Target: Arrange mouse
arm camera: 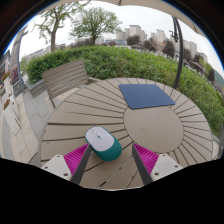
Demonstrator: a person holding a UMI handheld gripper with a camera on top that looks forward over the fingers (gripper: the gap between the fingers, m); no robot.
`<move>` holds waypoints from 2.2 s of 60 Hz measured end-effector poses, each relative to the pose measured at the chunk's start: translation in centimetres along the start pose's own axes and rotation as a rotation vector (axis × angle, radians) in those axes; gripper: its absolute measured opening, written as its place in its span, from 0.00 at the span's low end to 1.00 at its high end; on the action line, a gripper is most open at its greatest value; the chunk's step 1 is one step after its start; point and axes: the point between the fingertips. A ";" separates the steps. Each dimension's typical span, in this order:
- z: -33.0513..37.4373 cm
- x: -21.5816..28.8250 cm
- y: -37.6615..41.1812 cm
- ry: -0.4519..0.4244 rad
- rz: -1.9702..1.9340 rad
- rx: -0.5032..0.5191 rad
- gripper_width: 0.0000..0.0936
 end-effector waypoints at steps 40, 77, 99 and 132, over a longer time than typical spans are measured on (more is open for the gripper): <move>-4.1 3.5 -3.7 -0.009 0.018 -0.050 0.88; -4.0 26.3 -15.7 -0.219 0.011 -0.099 0.44; -16.6 20.2 -22.8 -0.037 -0.034 -0.089 0.44; 1.9 15.6 -18.6 0.053 -0.077 -0.043 0.91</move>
Point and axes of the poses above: the point between the fingertips, and its own axes, seen from behind it with the camera up: y to the left, x up, z backward, against the way the camera looks, and after that the axes turned 12 degrees about x, right-handed
